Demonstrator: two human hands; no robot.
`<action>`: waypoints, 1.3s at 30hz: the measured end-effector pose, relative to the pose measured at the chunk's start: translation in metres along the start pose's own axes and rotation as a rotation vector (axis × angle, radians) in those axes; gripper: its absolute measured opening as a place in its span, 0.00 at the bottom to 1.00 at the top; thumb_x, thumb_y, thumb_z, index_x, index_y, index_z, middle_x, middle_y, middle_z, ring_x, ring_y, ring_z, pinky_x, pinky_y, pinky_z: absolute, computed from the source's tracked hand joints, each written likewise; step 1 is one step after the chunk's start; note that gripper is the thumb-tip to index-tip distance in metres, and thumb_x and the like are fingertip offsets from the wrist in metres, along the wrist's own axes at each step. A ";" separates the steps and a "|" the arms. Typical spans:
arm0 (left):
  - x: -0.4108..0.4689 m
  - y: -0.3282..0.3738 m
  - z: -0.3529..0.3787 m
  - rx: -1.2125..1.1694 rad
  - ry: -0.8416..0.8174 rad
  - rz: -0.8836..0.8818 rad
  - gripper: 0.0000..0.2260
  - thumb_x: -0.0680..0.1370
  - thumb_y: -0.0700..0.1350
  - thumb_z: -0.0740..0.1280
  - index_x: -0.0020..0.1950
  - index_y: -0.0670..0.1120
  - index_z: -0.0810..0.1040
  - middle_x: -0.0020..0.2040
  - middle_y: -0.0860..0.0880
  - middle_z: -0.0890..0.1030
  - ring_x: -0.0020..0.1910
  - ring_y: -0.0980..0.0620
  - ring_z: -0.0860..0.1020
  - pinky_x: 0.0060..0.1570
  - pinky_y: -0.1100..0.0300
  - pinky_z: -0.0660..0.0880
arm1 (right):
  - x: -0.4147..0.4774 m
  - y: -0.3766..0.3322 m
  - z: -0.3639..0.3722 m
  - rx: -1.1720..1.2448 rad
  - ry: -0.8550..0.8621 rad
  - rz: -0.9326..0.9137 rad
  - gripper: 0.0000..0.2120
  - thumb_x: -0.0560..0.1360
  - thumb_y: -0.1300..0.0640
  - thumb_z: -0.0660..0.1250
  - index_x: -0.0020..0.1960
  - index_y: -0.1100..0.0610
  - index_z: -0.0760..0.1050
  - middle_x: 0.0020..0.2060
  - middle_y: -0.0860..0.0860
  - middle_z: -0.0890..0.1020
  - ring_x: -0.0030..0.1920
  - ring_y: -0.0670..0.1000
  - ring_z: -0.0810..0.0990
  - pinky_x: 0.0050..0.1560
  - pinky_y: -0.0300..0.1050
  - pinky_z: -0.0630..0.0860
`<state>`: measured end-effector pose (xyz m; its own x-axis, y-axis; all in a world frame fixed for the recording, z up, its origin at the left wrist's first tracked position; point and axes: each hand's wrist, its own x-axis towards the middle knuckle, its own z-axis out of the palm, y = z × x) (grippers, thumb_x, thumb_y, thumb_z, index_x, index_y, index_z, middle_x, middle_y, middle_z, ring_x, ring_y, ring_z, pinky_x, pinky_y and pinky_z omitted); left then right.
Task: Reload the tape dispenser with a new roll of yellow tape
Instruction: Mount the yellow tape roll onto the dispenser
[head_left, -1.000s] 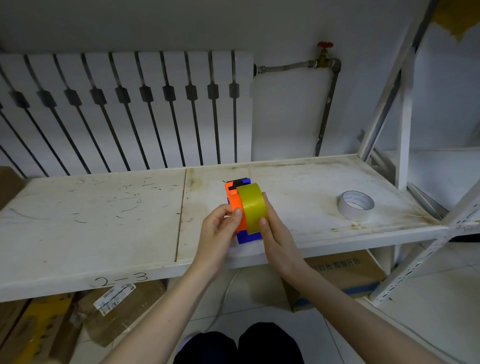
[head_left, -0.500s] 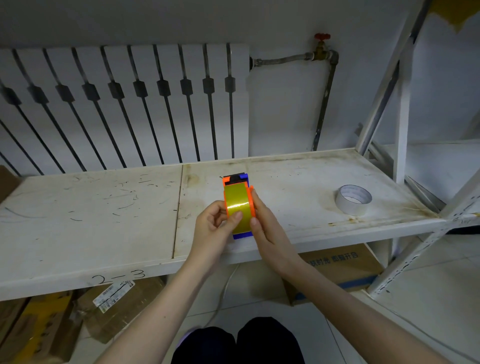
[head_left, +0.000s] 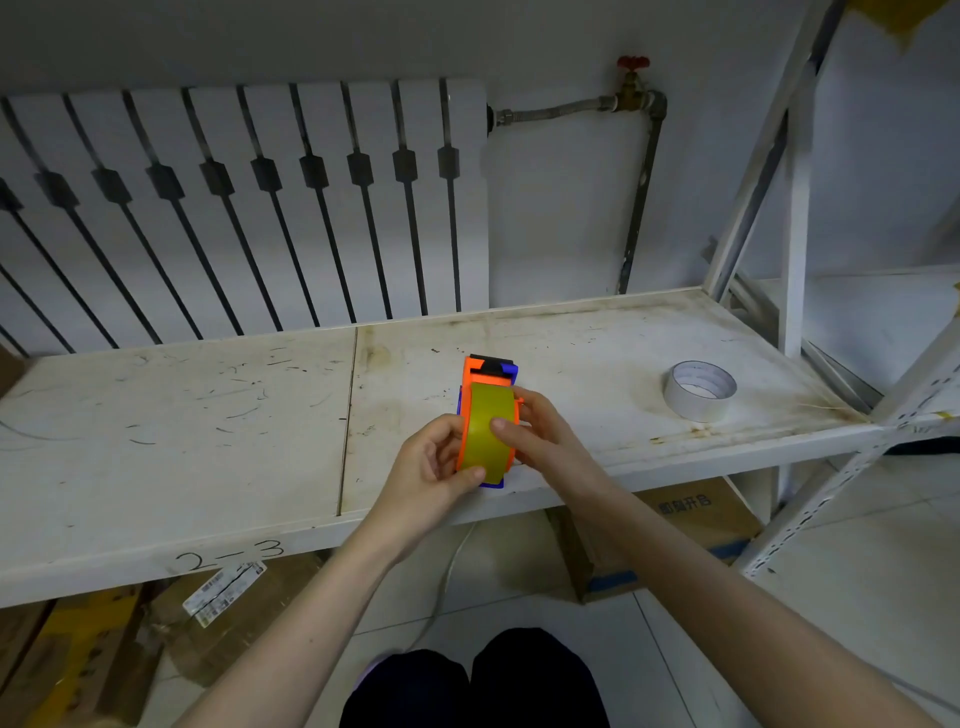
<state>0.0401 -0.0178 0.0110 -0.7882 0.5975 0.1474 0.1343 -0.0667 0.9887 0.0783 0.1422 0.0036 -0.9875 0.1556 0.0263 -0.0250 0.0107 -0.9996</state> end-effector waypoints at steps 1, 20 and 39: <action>0.000 0.000 -0.001 0.000 -0.012 -0.010 0.16 0.71 0.24 0.65 0.52 0.42 0.75 0.44 0.54 0.85 0.45 0.59 0.82 0.44 0.67 0.77 | 0.002 0.001 -0.003 -0.033 -0.008 -0.005 0.25 0.71 0.50 0.70 0.65 0.51 0.67 0.60 0.50 0.76 0.60 0.51 0.77 0.55 0.48 0.78; 0.014 -0.013 -0.001 -0.122 0.100 -0.274 0.08 0.77 0.34 0.61 0.50 0.43 0.78 0.43 0.44 0.80 0.43 0.50 0.78 0.42 0.60 0.75 | 0.000 0.027 -0.010 -0.595 0.002 -0.288 0.37 0.67 0.50 0.74 0.70 0.49 0.58 0.66 0.45 0.63 0.65 0.41 0.65 0.58 0.34 0.71; 0.006 -0.020 -0.014 0.082 0.099 -0.334 0.11 0.66 0.29 0.58 0.42 0.41 0.74 0.36 0.45 0.75 0.35 0.51 0.70 0.34 0.59 0.64 | 0.004 0.011 -0.001 -0.605 0.263 -0.138 0.12 0.77 0.56 0.62 0.60 0.56 0.70 0.55 0.51 0.76 0.54 0.47 0.74 0.53 0.41 0.72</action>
<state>0.0248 -0.0239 -0.0073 -0.8504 0.4952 -0.1777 -0.0960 0.1860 0.9778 0.0748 0.1440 -0.0070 -0.9088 0.3478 0.2305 0.0193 0.5869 -0.8095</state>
